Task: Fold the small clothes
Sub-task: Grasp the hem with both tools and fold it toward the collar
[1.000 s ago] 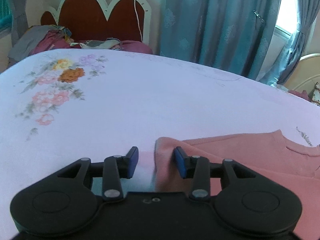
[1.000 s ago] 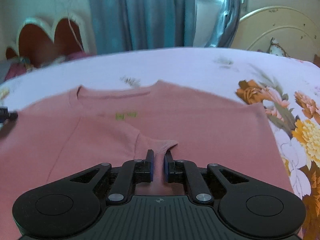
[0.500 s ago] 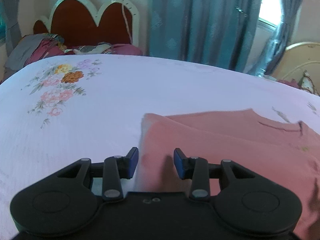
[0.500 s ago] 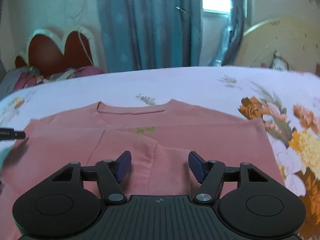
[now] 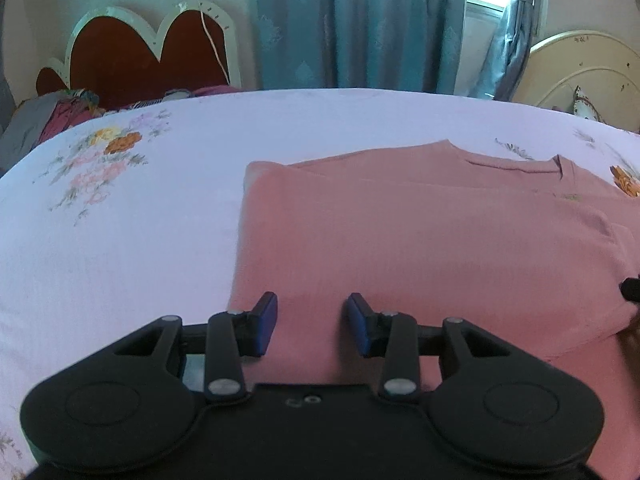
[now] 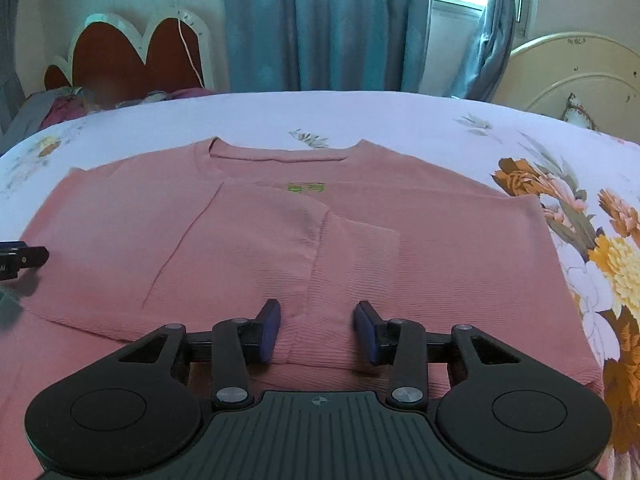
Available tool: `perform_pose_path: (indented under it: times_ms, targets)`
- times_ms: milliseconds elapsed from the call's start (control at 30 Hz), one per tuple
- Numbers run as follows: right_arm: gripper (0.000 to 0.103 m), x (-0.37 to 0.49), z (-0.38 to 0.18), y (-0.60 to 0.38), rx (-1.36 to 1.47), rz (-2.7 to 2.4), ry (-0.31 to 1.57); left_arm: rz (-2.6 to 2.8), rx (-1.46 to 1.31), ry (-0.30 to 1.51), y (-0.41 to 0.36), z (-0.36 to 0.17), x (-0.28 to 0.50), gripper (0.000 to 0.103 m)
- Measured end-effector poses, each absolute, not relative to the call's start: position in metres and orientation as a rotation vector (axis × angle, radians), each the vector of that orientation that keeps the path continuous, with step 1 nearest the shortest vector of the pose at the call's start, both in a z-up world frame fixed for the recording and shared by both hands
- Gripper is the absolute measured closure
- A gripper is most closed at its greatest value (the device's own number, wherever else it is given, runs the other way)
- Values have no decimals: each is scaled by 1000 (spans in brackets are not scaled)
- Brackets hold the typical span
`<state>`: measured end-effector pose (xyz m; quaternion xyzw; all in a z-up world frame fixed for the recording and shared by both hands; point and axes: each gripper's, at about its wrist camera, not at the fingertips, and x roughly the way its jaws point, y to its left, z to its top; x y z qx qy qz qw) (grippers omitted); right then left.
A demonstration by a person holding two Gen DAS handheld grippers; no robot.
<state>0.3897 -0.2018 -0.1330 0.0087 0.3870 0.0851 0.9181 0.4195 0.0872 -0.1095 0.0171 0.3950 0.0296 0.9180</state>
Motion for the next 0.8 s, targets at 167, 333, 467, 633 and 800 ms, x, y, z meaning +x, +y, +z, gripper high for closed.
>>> perform_pose_path:
  times_ms: [167,333,467,633,800]
  targets:
    - [63,388,-136,-204,24,171,806,62,56,816,84,-111,411,64]
    - [63,382,-135,-208,46,171,812,75,38,832,84,-109,412,64]
    - [63,385,-132,-204,24,175,826,91,51,836,81,-109,412,64]
    - [61,388,-135,-200,-20,192,839,121,61,849,75,-108,414,64]
    - [56,391,-136,-203,-23,232,842,162,60,863,67,-102,412,64]
